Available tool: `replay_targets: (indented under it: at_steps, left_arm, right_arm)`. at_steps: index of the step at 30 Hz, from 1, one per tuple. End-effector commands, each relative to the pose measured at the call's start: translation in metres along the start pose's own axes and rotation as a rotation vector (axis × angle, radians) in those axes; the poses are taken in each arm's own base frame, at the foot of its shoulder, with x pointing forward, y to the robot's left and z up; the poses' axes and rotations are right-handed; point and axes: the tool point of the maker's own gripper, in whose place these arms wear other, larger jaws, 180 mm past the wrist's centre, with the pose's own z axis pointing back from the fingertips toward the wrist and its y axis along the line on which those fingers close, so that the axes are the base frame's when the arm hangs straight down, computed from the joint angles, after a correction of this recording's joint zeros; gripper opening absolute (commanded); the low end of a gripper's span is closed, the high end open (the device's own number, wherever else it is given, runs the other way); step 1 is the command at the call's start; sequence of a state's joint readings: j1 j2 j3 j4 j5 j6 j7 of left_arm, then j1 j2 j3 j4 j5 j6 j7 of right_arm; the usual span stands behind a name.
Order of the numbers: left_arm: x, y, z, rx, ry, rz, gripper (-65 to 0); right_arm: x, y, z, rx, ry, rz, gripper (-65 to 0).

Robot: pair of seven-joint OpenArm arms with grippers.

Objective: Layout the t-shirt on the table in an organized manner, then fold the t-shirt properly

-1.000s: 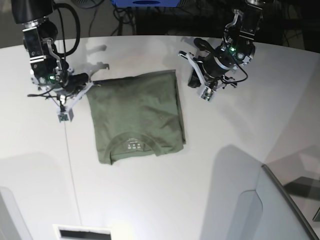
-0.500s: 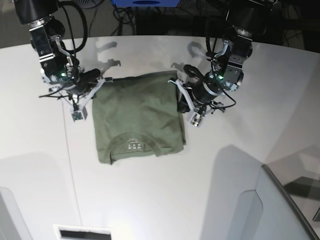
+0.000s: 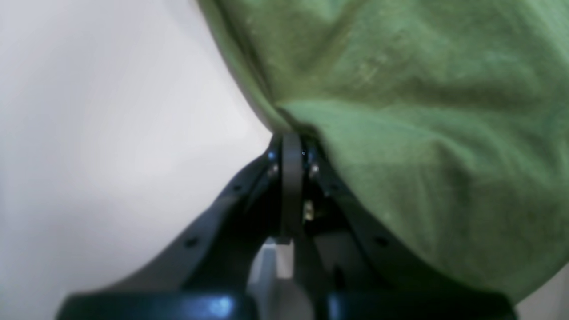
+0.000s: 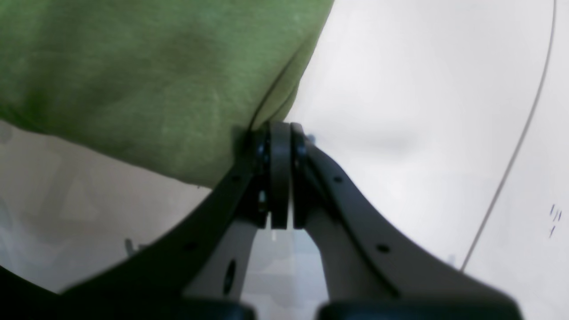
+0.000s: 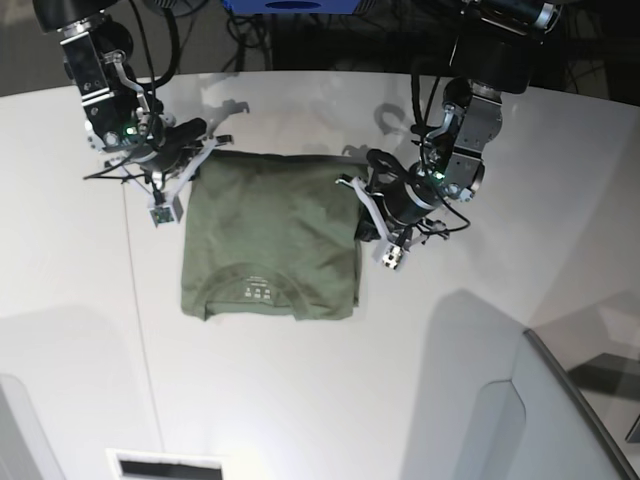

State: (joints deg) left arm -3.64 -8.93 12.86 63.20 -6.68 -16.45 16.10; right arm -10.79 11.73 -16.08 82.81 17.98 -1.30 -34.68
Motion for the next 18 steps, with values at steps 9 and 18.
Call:
replay_targets:
  at_steps: [9,18]
  left_arm:
    - [0.031,0.009,0.02,0.02,-0.094,-0.051,-65.0]
    - [0.009,0.038,0.067,0.126,-0.088,-0.003,-65.0]
  right_arm:
    - [0.014,-0.024,0.005,-0.044,-0.031,-0.034,-64.7]
    - [0.023,-0.071,0.029,-0.137,-0.078,-0.028,-64.7]
